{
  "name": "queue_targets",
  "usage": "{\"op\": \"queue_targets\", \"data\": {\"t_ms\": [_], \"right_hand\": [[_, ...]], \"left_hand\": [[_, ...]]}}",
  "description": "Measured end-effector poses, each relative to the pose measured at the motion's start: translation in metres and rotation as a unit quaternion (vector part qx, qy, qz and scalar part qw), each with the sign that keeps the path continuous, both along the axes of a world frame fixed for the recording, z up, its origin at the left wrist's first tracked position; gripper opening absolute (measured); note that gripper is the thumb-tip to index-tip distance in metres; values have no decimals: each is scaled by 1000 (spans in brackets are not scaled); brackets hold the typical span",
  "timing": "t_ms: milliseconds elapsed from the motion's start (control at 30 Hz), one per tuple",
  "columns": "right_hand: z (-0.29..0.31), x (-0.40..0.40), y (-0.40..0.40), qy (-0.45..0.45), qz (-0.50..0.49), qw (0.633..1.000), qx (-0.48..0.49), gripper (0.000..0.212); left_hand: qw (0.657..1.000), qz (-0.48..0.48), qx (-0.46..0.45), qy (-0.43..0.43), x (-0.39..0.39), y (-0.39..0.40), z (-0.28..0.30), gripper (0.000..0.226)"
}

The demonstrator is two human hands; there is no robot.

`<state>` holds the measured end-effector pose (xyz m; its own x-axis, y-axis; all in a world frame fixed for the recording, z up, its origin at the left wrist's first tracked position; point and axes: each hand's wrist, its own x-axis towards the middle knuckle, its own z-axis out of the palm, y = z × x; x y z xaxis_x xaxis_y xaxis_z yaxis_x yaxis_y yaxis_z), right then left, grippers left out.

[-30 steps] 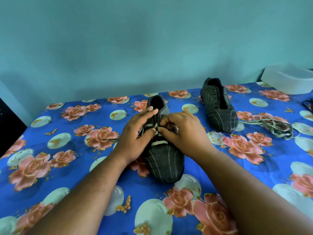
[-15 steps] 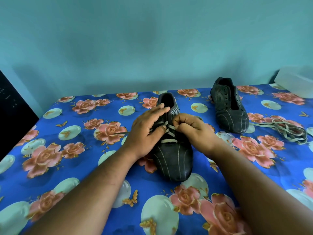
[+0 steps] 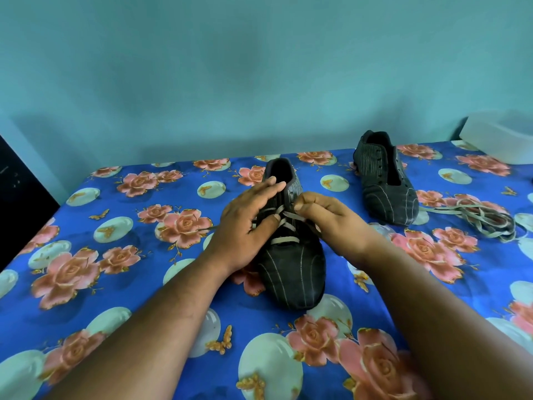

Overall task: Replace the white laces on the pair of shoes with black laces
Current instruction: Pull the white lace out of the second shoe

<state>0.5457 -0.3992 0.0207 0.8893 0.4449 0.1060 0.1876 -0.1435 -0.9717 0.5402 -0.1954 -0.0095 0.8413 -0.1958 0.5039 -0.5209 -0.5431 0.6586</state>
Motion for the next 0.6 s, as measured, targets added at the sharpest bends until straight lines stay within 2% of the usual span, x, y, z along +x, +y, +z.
{"op": "queue_targets", "data": {"t_ms": [67,133,167,233,300,367,500,600], "right_hand": [[1,-2,3,-72,-31,994,-70,44],[2,-7,9,-182,-86,964,-174,43],[3,-9,11,-210,-109,952,-194,38],[1,-6,10,-208,-121,956,-166,27],[-1,1,6,-166,-87,977,-100,18],[0,5,-1,-164,-37,984,-60,18],[2,4,-9,-150,18,988,-15,36],[-3,7,-3,-193,-49,977,-72,50]], "left_hand": [[1000,2,5,-1,0,0,0,55],[1000,7,9,-3,0,0,0,56],[1000,8,10,-5,0,1,0,56],[1000,8,7,-6,1,1,0,57],[1000,5,1,-3,1,1,0,58],[1000,2,1,-3,1,1,1,58],[1000,3,7,-3,1,0,-1,57],[1000,9,9,-4,1,0,-2,56]]}}
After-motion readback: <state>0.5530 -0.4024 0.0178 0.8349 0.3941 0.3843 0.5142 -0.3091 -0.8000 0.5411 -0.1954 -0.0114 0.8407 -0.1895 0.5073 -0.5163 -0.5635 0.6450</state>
